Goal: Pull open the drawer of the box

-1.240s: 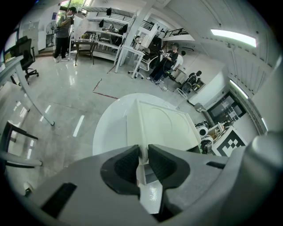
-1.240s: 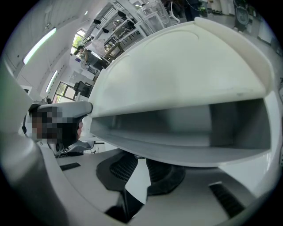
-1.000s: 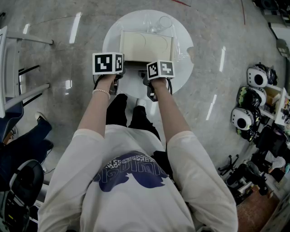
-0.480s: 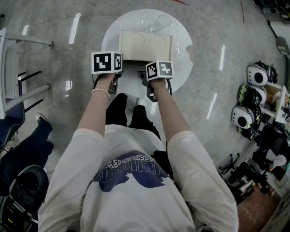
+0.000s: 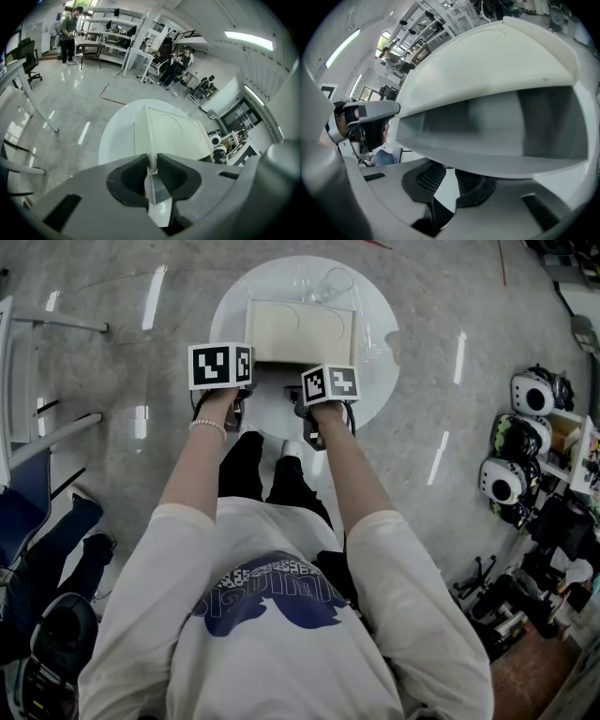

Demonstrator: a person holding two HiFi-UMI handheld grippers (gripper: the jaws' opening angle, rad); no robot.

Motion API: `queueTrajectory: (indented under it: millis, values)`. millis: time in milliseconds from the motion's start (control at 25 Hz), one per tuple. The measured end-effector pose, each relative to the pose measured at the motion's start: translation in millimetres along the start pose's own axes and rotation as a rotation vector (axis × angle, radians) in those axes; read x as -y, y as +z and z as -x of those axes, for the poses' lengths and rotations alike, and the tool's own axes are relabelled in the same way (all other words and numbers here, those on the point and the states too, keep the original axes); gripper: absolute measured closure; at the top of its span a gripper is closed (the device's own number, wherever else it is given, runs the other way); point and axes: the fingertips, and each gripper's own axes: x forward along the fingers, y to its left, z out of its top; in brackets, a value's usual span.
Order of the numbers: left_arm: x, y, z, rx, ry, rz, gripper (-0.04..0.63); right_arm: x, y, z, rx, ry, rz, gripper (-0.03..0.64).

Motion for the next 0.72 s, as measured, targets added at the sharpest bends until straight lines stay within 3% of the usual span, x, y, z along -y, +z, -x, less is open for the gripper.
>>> queueTrajectory:
  millis: [720]
  values:
    - [1.1, -0.6, 1.8, -0.006, 0.008, 0.005, 0.52, 0.0, -8.4, 3.8, -0.003, -0.008, 0.01, 0.563]
